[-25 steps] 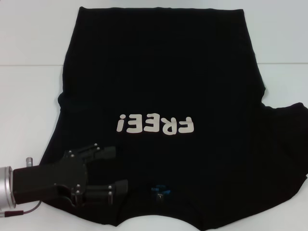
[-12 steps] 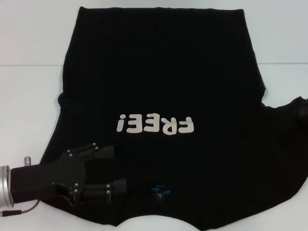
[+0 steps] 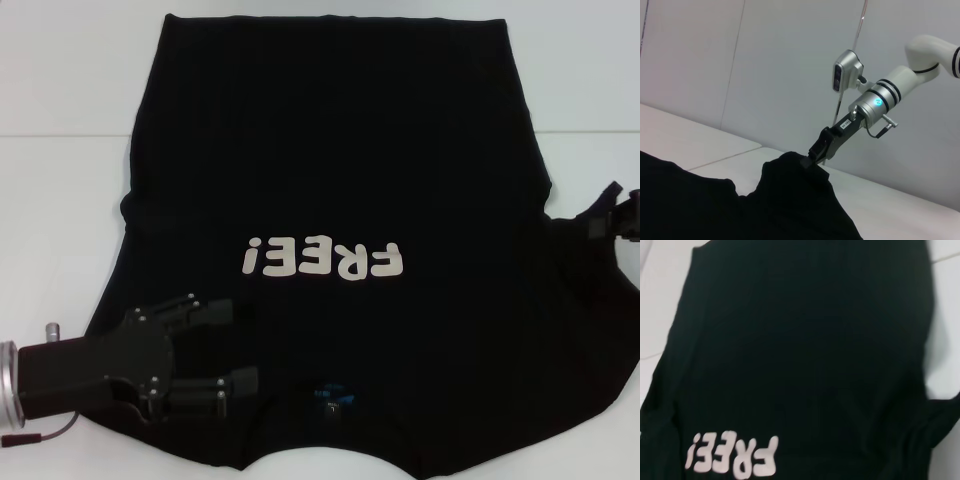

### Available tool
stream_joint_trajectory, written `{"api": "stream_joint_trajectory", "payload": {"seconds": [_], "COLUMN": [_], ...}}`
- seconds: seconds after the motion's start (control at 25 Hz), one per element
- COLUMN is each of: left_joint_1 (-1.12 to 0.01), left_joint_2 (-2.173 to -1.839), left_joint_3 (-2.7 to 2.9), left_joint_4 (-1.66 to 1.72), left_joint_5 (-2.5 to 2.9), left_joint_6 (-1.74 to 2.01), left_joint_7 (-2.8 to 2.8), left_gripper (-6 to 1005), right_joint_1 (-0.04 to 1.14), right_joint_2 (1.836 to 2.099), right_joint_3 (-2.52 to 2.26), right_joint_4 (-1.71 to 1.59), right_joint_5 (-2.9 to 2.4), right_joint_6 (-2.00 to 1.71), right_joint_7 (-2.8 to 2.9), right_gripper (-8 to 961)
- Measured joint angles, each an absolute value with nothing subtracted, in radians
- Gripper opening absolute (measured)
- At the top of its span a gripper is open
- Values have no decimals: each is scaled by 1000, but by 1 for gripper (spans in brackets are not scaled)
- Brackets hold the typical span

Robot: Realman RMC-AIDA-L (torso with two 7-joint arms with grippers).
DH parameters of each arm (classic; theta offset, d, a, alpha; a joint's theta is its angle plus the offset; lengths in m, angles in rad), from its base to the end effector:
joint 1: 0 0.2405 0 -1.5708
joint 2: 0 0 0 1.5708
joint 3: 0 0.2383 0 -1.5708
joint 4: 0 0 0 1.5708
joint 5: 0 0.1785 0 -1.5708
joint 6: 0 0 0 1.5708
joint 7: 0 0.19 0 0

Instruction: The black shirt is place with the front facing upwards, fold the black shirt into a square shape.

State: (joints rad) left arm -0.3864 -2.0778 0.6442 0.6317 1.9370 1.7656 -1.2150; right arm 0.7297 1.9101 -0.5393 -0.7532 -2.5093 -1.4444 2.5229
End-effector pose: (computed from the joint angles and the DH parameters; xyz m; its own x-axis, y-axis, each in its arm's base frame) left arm -0.2220 0.2599 -0.0204 0.7394 0.2743 0.6149 0.4088 -0.9085 -0.0862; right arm 0.2629 0.3824 0.0458 0.1868 -0.8964 -0.4020 -0.9769 -0.1263 -0.1723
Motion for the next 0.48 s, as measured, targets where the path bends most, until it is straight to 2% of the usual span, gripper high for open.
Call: {"api": "stream_joint_trajectory", "payload": {"seconds": [0.2,0.48], "left_joint_1": [-390,-391], "left_joint_2": [-2078,-2078], "left_joint_3": [644,640], "left_joint_4": [632,635], "left_joint_5": [1937,1937], "left_joint_6": [1764,1758], "left_joint_7": [-1216,-1225], "left_gripper": [937,936], "right_joint_1": [763,815], "right_joint_2": [1923,1962], "right_joint_3": [-579,-627], "right_joint_4": [-753,-751], "right_joint_5": [-2509,-2509], "right_joint_6": [-1459,-1450], "right_joint_7": [2507,2507], "right_gripper": [47,49]}}
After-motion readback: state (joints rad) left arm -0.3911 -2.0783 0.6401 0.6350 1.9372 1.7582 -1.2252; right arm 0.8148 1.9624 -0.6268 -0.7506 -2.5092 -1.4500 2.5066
